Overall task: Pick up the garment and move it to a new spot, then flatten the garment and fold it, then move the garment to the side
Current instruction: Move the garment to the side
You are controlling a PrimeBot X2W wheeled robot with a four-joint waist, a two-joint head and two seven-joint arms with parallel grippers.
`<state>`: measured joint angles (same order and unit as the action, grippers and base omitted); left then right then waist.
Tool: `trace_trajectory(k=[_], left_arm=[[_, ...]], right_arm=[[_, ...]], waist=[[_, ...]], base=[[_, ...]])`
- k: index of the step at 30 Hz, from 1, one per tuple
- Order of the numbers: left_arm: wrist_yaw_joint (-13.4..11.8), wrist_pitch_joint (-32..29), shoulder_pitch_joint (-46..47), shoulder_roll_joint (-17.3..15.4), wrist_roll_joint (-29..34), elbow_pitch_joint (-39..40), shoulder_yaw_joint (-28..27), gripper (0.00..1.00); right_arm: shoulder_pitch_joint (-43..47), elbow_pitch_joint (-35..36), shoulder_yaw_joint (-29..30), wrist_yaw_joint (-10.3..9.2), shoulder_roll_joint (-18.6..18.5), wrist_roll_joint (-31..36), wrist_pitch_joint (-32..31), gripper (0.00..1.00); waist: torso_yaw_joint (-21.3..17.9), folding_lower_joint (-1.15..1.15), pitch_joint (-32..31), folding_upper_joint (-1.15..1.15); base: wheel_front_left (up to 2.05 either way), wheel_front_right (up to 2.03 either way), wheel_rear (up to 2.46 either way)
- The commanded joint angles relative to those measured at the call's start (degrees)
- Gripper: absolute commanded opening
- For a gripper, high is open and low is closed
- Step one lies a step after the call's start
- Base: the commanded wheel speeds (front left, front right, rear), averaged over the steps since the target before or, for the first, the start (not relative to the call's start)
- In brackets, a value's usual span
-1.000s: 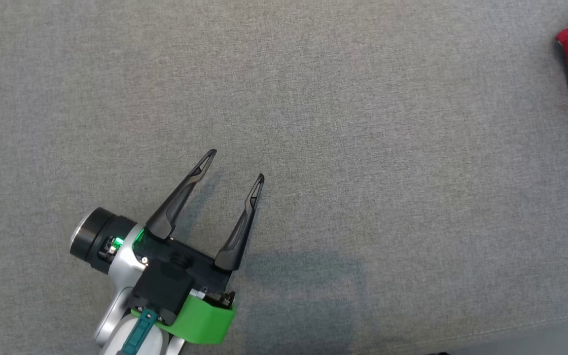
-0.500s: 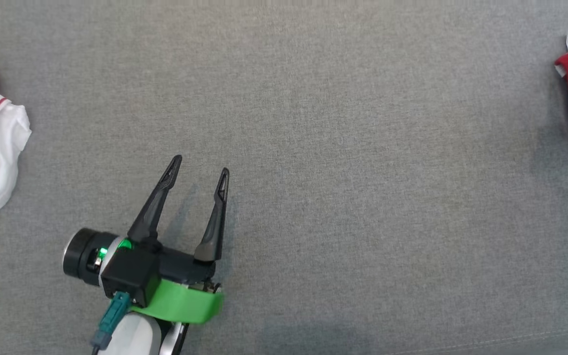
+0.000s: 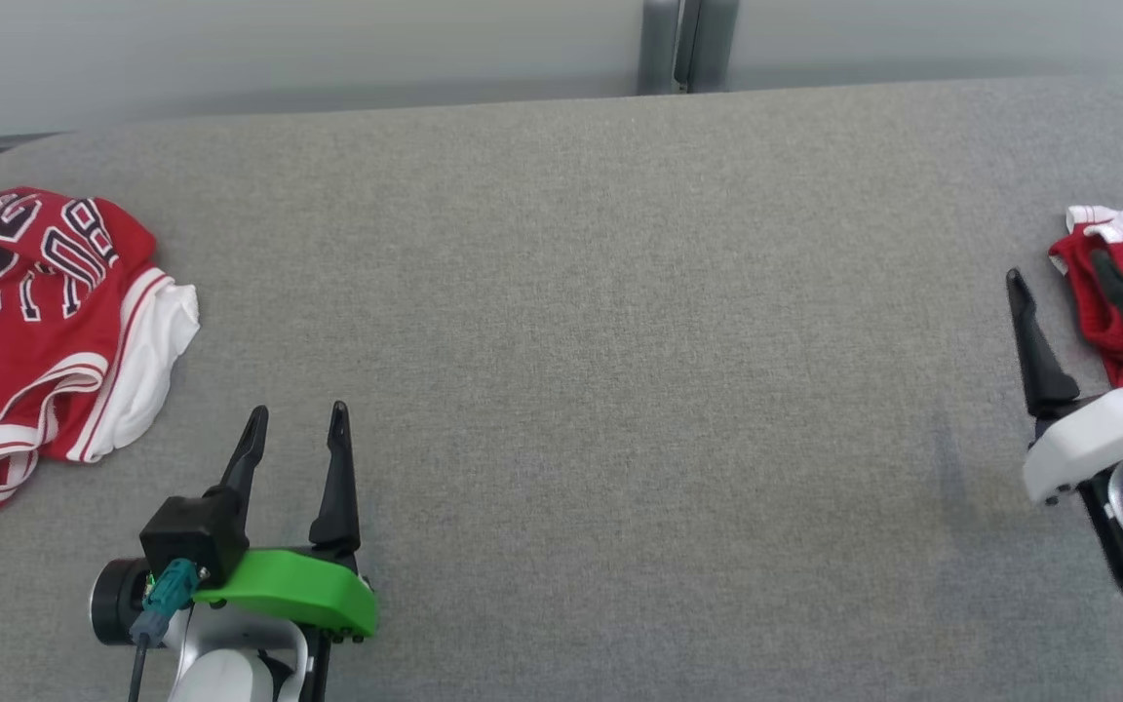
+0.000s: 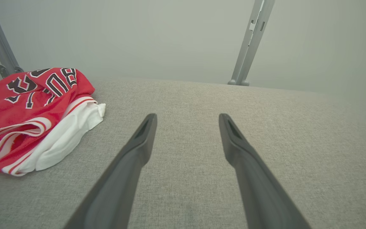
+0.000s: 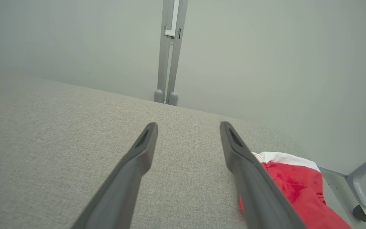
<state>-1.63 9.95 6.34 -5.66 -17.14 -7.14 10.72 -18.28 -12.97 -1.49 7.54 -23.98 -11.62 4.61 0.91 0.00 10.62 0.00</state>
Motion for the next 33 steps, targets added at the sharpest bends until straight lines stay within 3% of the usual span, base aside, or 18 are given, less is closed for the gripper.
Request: trace_trajectory(k=[1, 8, 14, 20, 33], left_arm=[[-0.5, -0.5, -1.0, -0.5, 0.1, -1.2, -0.3, 1.0], [0.3, -0.4, -2.3, -2.6, 0.9, -4.9, 0.4, 1.0], [1.0, 1.3, -3.6, -4.1, 0.4, -6.2, -0.1, 1.0], [1.3, 3.3, -4.6, -4.6, 0.2, -8.2, -0.5, 1.0], [2.9, 5.2, -5.6, -5.3, 0.4, -12.3, -1.0, 1.0]], right_arm=[[3.0, 2.3, 0.8, -0.09, 2.4, -0.3, -0.5, 1.0], [9.7, 7.9, 4.2, -0.09, 12.9, -1.8, -0.3, 1.0], [12.4, 8.5, 5.2, -0.08, 18.2, -3.4, 0.8, 1.0], [15.0, 5.7, 5.9, -0.08, 20.5, -4.2, 2.8, 1.0], [15.3, -2.2, 3.3, -0.09, 21.0, -4.5, 5.8, 1.0]], waist=[[3.5, 0.0, -6.6, 0.0], [4.0, 0.0, -11.3, 0.0], [3.6, 0.0, -12.7, 0.0], [3.2, 0.0, -13.4, 0.0], [1.8, 0.0, -14.0, 0.0]], base=[[0.0, 0.0, 0.0], [0.0, 0.0, 0.0], [0.0, 0.0, 0.0], [0.0, 0.0, 0.0], [0.0, 0.0, 0.0]])
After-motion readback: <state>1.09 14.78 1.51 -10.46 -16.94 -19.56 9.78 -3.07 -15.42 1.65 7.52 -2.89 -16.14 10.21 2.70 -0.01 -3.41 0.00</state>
